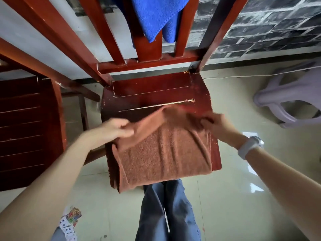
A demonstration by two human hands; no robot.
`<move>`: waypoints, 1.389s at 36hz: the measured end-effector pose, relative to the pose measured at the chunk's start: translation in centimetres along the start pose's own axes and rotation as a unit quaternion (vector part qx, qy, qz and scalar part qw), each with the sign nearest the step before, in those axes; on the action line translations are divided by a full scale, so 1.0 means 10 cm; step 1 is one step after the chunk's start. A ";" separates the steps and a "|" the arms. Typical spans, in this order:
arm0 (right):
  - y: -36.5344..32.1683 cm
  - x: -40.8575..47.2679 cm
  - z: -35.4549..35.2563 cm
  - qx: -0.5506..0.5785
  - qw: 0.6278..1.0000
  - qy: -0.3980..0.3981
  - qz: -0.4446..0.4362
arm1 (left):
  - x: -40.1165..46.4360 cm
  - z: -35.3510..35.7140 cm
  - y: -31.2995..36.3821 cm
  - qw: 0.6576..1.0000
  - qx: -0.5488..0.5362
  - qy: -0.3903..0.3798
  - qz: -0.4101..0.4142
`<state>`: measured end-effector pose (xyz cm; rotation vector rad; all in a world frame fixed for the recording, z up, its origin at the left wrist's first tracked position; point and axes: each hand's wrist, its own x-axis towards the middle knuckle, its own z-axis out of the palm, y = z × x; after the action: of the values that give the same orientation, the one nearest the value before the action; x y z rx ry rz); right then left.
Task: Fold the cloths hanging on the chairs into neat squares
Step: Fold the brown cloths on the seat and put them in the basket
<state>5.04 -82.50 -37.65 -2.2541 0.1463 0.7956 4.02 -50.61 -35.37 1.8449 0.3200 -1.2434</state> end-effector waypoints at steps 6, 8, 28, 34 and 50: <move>0.21 -0.42 -0.15 -0.042 0.923 -0.339 0.176 | -0.06 0.08 -0.19 0.952 0.240 -0.171 -0.088; 0.27 -0.33 -0.08 -0.125 0.954 -0.241 0.127 | 0.07 0.14 -0.26 0.966 0.251 -0.024 -0.051; 0.44 0.07 0.33 -0.213 0.977 0.005 0.010 | 0.47 0.30 -0.34 0.882 0.365 0.211 0.212; 0.36 -0.12 0.07 -0.176 0.984 0.021 0.028 | 0.14 0.25 -0.17 0.891 0.303 0.243 0.236; -0.26 -1.47 -0.47 -0.160 0.983 0.078 -0.044 | -1.33 0.38 -0.09 0.915 0.265 0.276 0.125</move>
<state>-3.57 -85.58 -24.92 -2.6078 -0.0113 0.6304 -5.16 -49.85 -25.05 2.6068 0.0320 -0.6404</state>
